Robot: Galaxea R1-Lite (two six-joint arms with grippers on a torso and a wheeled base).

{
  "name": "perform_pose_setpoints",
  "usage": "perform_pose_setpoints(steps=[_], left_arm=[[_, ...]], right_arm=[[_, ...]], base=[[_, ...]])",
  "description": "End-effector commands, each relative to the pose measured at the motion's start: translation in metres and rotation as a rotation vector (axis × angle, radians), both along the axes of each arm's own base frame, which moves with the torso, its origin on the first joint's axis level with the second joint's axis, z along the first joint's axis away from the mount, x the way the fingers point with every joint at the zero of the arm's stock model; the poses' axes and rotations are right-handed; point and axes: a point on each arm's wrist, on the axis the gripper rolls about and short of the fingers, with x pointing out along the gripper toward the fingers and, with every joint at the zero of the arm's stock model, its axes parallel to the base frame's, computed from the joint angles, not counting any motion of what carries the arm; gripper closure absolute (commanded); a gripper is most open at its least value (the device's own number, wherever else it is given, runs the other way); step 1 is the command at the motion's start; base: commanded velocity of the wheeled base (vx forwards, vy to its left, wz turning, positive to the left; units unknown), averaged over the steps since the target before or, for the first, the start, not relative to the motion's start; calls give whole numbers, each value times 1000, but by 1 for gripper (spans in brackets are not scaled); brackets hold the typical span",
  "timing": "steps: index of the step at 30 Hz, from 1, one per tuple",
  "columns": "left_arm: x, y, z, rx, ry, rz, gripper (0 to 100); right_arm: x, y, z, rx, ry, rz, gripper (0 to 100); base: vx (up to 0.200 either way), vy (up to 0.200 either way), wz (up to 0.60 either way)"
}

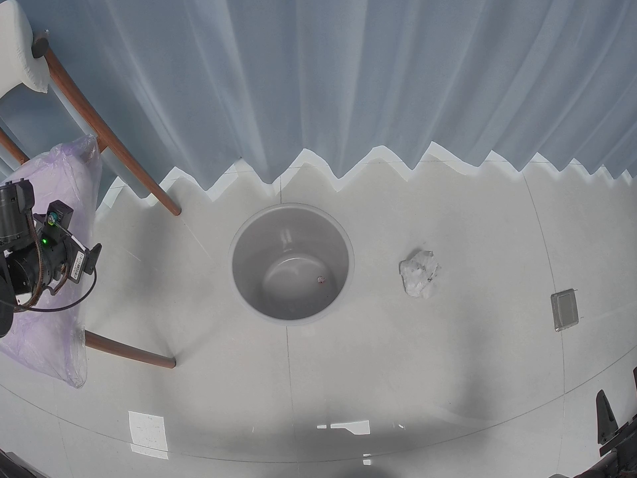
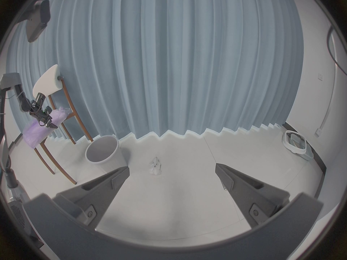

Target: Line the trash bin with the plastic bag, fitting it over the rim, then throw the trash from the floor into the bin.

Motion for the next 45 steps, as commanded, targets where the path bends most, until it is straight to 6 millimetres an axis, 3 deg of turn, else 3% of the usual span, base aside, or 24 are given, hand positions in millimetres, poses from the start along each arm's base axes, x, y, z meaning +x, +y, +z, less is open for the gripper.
perform_pose_setpoints(steps=[1, 17, 18, 25, 31, 34, 36, 39, 45], left_arm=[[5, -2, -5, -1, 22, -8, 0], [12, 10, -3, -1, 14, 35, 0], [12, 10, -3, -1, 14, 35, 100], [8, 11, 2, -6, -7, 37, 100], [-9, 9, 11, -16, -48, 7, 100], [-28, 3, 19, -35, -92, -51, 100], [-28, 3, 19, -35, -92, -51, 100], [-43, -17, 29, -157, -149, -219, 100], [-47, -38, 33, -319, -143, -440, 100]], right_arm=[[0, 0, -5, -2, -1, 0, 0], [0, 0, -5, -2, 1, 0, 0], [0, 0, -5, 0, 1, 0, 0], [0, 0, -5, -2, 1, 0, 0], [0, 0, -5, 1, -1, 0, 0], [0, 0, -5, 3, 1, 0, 0], [0, 0, -5, 3, 1, 0, 0], [0, 0, -5, 4, -1, 0, 0], [0, 0, -5, 4, -1, 0, 0]], base=[[0, 0, 0], [0, 0, 0], [0, 0, 0], [0, 0, 0], [0, 0, 0], [0, 0, 0], [0, 0, 0], [0, 0, 0], [0, 0, 0]])
